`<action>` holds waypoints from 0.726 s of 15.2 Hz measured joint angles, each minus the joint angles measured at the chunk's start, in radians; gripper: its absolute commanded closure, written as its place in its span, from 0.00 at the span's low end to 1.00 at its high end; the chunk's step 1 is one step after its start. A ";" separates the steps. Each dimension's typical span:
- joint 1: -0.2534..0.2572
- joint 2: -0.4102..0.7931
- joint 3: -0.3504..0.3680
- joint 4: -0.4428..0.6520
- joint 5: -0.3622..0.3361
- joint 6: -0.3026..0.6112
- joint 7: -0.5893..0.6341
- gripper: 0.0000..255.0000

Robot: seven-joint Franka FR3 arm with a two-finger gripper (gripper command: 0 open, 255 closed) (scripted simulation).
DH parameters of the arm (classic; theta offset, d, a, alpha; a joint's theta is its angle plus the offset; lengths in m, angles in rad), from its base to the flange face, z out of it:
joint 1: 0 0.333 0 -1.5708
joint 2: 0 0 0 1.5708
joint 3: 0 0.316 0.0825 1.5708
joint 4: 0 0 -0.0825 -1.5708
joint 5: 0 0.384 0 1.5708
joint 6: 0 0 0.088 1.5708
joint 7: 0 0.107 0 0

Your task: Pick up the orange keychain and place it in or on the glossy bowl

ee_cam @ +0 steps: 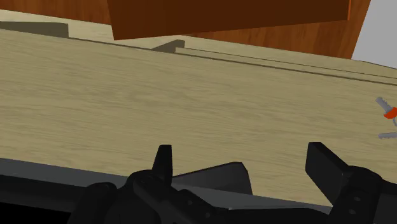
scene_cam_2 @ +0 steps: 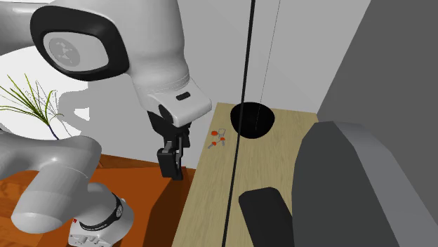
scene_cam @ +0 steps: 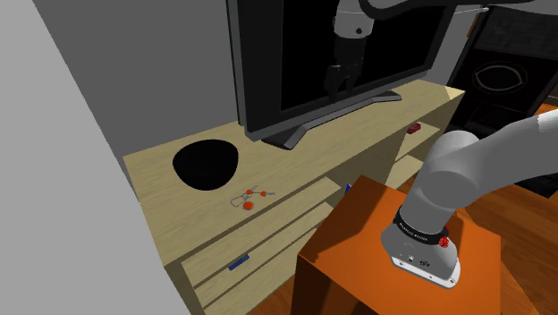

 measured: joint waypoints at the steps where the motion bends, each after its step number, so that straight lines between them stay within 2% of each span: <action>1: 0.000 0.000 0.000 0.000 0.000 0.000 0.000 0.00; 8: 0.030 0.014 0.122 -0.093 0.096 0.094 0.190 0.00; 11: 0.045 0.057 0.187 -0.112 0.144 0.154 0.285 0.00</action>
